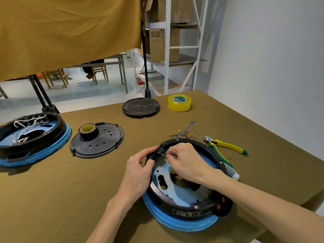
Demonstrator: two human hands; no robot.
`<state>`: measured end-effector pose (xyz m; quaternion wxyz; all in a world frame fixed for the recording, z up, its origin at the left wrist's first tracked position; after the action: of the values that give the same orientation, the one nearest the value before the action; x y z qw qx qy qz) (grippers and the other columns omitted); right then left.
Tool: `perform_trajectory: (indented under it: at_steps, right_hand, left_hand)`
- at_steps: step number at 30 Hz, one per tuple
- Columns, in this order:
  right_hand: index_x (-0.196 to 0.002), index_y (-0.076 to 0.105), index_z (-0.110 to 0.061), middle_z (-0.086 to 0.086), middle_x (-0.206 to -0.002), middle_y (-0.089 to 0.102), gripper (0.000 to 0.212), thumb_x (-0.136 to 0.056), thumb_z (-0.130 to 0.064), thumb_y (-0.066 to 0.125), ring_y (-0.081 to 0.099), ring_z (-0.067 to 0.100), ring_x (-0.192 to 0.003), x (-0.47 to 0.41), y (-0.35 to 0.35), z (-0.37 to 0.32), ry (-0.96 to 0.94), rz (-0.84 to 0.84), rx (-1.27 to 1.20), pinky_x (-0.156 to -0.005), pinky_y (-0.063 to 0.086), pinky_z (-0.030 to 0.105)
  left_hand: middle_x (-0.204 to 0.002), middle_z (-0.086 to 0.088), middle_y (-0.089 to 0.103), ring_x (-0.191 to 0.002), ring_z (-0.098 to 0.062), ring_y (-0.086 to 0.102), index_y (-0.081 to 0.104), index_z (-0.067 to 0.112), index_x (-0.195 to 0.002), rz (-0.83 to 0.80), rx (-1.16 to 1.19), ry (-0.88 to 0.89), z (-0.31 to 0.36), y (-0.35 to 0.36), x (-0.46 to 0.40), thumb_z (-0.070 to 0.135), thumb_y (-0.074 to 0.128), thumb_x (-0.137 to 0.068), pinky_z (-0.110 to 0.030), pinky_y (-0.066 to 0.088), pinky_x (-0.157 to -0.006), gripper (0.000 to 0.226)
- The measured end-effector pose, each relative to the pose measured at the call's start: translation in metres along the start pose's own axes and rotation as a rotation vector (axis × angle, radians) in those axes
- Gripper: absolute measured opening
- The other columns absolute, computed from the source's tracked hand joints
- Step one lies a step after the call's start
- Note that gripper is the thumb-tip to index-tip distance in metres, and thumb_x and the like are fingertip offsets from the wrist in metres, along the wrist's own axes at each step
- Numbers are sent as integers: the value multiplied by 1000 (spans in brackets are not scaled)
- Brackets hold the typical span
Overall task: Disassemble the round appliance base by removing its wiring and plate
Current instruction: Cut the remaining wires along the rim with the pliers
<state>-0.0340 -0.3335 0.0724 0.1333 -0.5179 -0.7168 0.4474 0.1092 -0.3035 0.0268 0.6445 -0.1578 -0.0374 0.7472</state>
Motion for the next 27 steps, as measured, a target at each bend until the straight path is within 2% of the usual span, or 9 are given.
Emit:
perform_trajectory:
  at_steps: [4, 8, 11, 14, 17, 19, 22, 24, 27]
  right_hand:
    - [-60, 56, -3, 13, -52, 45, 28, -88, -5, 53, 31, 19, -49, 2, 6, 5, 41, -48, 17, -49, 25, 31]
    - [-60, 55, -4, 12, -53, 48, 29, -88, -6, 53, 37, 25, -51, 2, 0, 1, 9, 4, 11, -51, 30, 36]
    - [-60, 55, 0, 12, -52, 43, 28, -88, -5, 53, 30, 18, -48, 3, 5, 5, 36, -36, 10, -48, 25, 32]
    - [-61, 56, -1, 18, -54, 48, 28, -88, -5, 52, 30, 18, -48, 4, 4, 3, 39, -30, 23, -48, 25, 32]
    - [-53, 45, -10, 15, -52, 43, 35, -87, -5, 52, 30, 21, -50, 2, -1, 2, 34, 11, 37, -50, 27, 35]
    - [-52, 41, -10, 11, -50, 37, 36, -86, -5, 52, 27, 21, -49, 5, 3, -1, 28, -23, 65, -49, 23, 35]
    - [-59, 52, -2, 17, -54, 45, 30, -88, -6, 52, 30, 20, -49, 5, 4, 0, 40, -68, 67, -50, 25, 36]
    - [-61, 57, -2, 18, -56, 51, 28, -88, -7, 52, 34, 21, -50, 1, 0, 0, 43, -67, 66, -50, 27, 34]
    - [-57, 50, -3, 14, -52, 43, 30, -87, -6, 52, 31, 21, -49, 2, -1, -1, 38, -36, 77, -49, 25, 33]
  left_hand:
    - [-123, 12, 72, -115, -8, 67, 69, 27, -131, -11, -4, -8, 0, 2, -2, 3, 51, -99, -43, 58, -97, 45]
    - [-121, 12, 73, -113, -8, 67, 70, 28, -131, -8, 6, -6, 1, 1, 0, 2, 52, -99, -42, 58, -97, 45]
    - [-121, 14, 72, -112, -6, 67, 69, 29, -130, -16, -3, -9, 0, 1, -1, 3, 52, -99, -41, 59, -94, 44]
    - [-121, 14, 72, -113, -6, 67, 70, 29, -130, -12, -3, -10, 0, 1, -1, 4, 52, -99, -41, 59, -95, 44]
    - [-122, 14, 72, -113, -7, 67, 69, 30, -131, -18, -14, -8, 1, 2, -1, 4, 52, -99, -42, 58, -97, 44]
    - [-124, 12, 71, -115, -9, 67, 69, 29, -131, -20, -26, -12, 0, 2, -1, 4, 52, -98, -44, 57, -97, 45]
    - [-125, 12, 71, -116, -9, 66, 68, 30, -132, -27, -27, -13, 0, 2, -1, 5, 52, -99, -44, 58, -96, 44]
    - [-124, 13, 71, -115, -7, 66, 68, 31, -132, -26, -32, -11, 1, 2, 0, 6, 52, -100, -42, 58, -96, 44]
    - [-125, 13, 70, -116, -6, 65, 68, 31, -132, -29, -36, -6, 2, 3, -2, 6, 52, -99, -41, 58, -97, 45]
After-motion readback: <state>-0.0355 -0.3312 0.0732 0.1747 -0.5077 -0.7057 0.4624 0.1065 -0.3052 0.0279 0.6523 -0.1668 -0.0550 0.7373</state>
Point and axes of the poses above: each hand's wrist, its own x-axis away from the middle knuckle, its own y-axis out of the palm, z = x × y, the point moved 10 cm from there along -x, towards the middle knuckle
